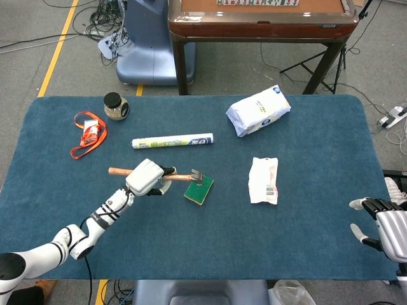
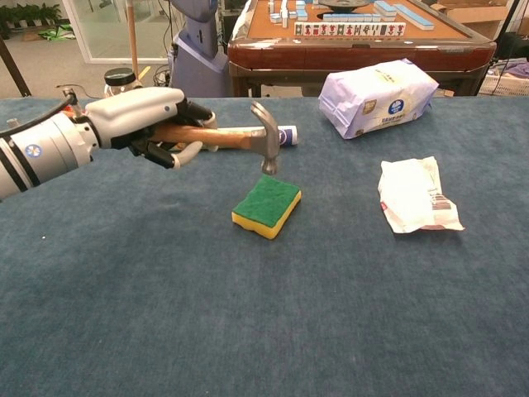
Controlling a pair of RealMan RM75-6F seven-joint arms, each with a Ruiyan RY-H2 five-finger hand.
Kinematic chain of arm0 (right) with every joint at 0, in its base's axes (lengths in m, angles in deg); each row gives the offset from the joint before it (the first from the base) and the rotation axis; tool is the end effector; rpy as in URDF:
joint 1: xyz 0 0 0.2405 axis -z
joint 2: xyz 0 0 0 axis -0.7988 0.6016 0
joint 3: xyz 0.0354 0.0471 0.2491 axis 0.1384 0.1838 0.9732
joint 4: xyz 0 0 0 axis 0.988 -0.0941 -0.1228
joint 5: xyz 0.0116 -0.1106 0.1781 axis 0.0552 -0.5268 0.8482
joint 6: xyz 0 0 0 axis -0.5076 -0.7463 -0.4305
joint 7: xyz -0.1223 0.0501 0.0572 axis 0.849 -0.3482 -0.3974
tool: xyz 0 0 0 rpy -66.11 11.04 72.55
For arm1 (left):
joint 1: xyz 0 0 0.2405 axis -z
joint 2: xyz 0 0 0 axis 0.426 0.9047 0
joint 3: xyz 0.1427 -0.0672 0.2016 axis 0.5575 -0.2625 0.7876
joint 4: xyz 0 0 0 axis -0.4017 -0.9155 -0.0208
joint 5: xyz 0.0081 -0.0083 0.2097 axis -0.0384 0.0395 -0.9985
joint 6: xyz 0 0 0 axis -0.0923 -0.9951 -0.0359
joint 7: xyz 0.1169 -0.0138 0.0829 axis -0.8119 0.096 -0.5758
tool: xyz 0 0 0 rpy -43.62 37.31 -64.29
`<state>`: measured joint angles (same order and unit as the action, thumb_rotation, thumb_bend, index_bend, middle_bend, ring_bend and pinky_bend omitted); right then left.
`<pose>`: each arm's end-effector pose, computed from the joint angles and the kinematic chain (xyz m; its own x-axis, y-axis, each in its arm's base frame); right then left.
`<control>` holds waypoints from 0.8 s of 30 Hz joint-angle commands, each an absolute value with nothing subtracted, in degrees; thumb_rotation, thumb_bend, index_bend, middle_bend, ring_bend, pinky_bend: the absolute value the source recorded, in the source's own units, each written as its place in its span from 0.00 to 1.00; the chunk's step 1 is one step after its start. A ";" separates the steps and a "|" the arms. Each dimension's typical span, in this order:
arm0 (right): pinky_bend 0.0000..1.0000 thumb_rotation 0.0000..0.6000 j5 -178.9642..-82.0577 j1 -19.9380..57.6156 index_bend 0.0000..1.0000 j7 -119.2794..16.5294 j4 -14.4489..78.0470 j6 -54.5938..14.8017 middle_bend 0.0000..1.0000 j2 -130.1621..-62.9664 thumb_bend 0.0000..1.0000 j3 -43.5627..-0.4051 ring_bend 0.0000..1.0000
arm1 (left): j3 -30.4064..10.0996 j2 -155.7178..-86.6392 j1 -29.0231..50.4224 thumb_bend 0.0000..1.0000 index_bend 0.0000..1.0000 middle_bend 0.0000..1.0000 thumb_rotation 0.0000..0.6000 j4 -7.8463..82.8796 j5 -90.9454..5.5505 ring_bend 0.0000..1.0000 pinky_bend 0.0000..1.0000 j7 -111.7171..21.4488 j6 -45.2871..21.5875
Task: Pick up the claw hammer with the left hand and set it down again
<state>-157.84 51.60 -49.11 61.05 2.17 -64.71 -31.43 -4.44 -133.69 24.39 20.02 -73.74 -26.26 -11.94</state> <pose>-0.2877 -0.1538 0.2024 0.4364 -0.0445 0.8986 -0.8997 -0.0278 0.4356 -0.1427 0.3829 -0.0189 0.3919 0.1312 0.9106 0.7161 -0.6648 -0.2124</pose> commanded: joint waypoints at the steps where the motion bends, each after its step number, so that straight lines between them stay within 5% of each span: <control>1: 0.43 1.00 -157.76 51.64 0.39 -48.99 61.15 2.13 0.43 -64.65 0.28 -31.46 0.36 | -2.86 -136.25 24.60 0.62 0.71 0.78 1.00 16.47 -74.50 0.78 0.95 -26.77 -10.07; 8: 0.43 1.00 -157.60 51.68 0.39 -48.70 61.41 2.13 0.43 -64.53 0.28 -31.42 0.36 | -1.72 -138.32 24.63 0.62 0.71 0.78 1.00 12.68 -75.11 0.78 0.95 -26.14 -9.13; 17: 0.43 1.00 -157.65 51.44 0.39 -49.16 60.98 1.94 0.43 -64.81 0.28 -31.28 0.36 | -8.86 -132.17 22.82 0.62 0.71 0.78 1.00 23.24 -69.39 0.78 0.95 -15.73 -13.96; 24: 0.43 1.00 -157.66 51.21 0.39 -49.12 60.92 1.68 0.43 -65.02 0.28 -31.21 0.36 | -9.10 -130.04 22.27 0.61 0.72 0.78 1.00 25.62 -70.06 0.77 0.95 -12.89 -15.23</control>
